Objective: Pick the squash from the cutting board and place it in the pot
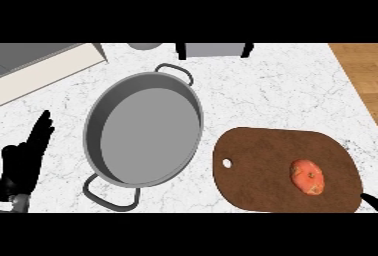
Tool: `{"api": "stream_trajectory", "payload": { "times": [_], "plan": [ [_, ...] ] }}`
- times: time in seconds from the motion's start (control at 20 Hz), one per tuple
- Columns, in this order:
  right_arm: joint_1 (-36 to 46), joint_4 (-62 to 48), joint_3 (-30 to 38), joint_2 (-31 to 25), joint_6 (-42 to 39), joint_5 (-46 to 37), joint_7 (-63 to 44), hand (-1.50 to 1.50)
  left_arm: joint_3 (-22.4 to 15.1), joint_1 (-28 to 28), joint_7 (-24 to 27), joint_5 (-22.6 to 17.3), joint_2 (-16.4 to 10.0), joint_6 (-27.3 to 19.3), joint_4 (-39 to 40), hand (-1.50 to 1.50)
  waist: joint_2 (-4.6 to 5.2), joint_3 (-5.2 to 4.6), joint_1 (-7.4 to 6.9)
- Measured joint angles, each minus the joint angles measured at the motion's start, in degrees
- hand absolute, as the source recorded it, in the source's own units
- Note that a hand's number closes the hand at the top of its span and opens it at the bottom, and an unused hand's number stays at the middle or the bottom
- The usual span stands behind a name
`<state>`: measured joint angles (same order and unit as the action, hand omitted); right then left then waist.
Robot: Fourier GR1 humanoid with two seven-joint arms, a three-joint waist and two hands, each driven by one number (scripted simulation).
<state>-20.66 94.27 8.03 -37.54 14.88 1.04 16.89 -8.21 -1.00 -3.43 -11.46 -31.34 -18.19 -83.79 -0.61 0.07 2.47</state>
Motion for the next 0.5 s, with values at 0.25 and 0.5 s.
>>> {"api": "stream_trajectory", "payload": {
  "times": [0.25, 0.5],
  "plan": [
    [-5.2, 5.8, 1.3, -3.5, -4.4, -1.7, -4.9, -1.5, 0.1, 0.0, -0.8, 1.0, 0.3, 1.3, -1.2, 0.0, 0.36, -0.07, -1.41],
    [-3.0, 11.0, -0.7, -8.8, -9.9, -3.6, -17.2, -1.5, 0.6, -0.8, -1.1, 1.3, -0.1, 2.5, -2.7, 0.0, 0.57, -0.14, -2.51]
  ]
}}
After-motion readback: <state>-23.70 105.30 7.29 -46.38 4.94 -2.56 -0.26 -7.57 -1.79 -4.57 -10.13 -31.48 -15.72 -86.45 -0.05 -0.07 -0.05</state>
